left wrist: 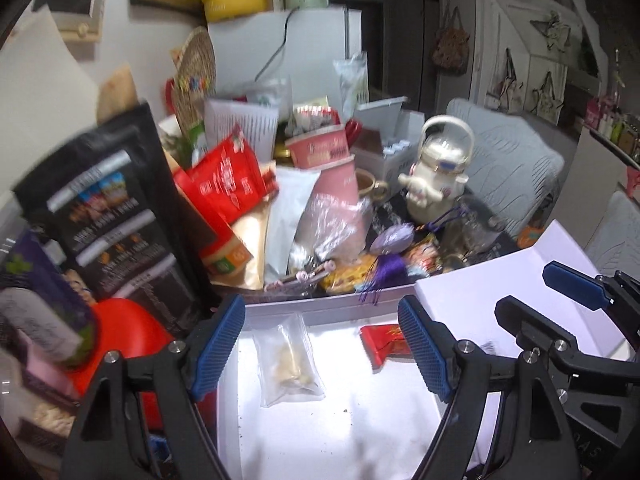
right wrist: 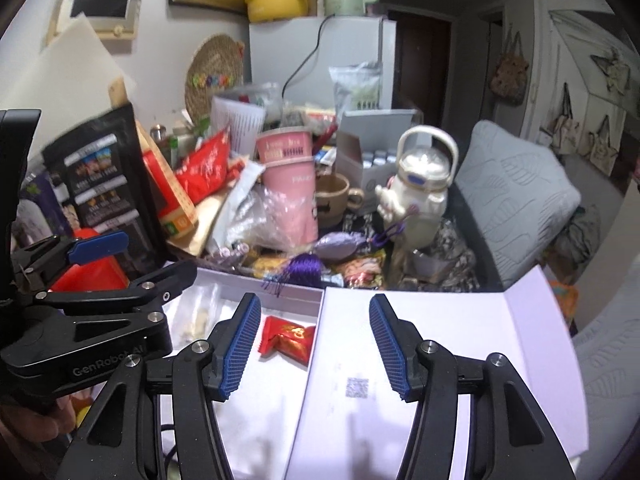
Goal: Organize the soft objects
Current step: 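Withdraw both tools from the box back toward the table items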
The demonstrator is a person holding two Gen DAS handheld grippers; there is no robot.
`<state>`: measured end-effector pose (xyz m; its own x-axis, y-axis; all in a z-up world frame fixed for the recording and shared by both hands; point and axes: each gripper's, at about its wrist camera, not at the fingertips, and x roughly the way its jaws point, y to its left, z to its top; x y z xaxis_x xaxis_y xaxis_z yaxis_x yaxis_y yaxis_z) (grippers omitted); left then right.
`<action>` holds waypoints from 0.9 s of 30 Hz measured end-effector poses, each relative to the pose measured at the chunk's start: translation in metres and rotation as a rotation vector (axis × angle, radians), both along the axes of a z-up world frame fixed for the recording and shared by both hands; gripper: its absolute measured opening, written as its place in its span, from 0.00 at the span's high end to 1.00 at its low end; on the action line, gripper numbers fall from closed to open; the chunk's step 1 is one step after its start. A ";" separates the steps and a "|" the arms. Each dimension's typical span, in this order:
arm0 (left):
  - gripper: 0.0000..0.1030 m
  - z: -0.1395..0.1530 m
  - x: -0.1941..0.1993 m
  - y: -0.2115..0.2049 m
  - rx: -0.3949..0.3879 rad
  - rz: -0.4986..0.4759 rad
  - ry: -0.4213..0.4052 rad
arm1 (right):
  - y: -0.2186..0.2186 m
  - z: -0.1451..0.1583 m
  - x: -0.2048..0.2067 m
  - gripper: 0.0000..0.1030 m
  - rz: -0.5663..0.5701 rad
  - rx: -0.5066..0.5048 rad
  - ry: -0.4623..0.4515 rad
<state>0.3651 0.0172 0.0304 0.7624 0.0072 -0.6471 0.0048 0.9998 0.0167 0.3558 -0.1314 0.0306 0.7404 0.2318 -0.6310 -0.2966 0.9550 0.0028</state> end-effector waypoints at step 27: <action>0.00 0.084 -0.175 0.013 -0.014 -0.014 -0.210 | -0.023 0.096 -0.177 0.10 -0.005 0.028 -0.273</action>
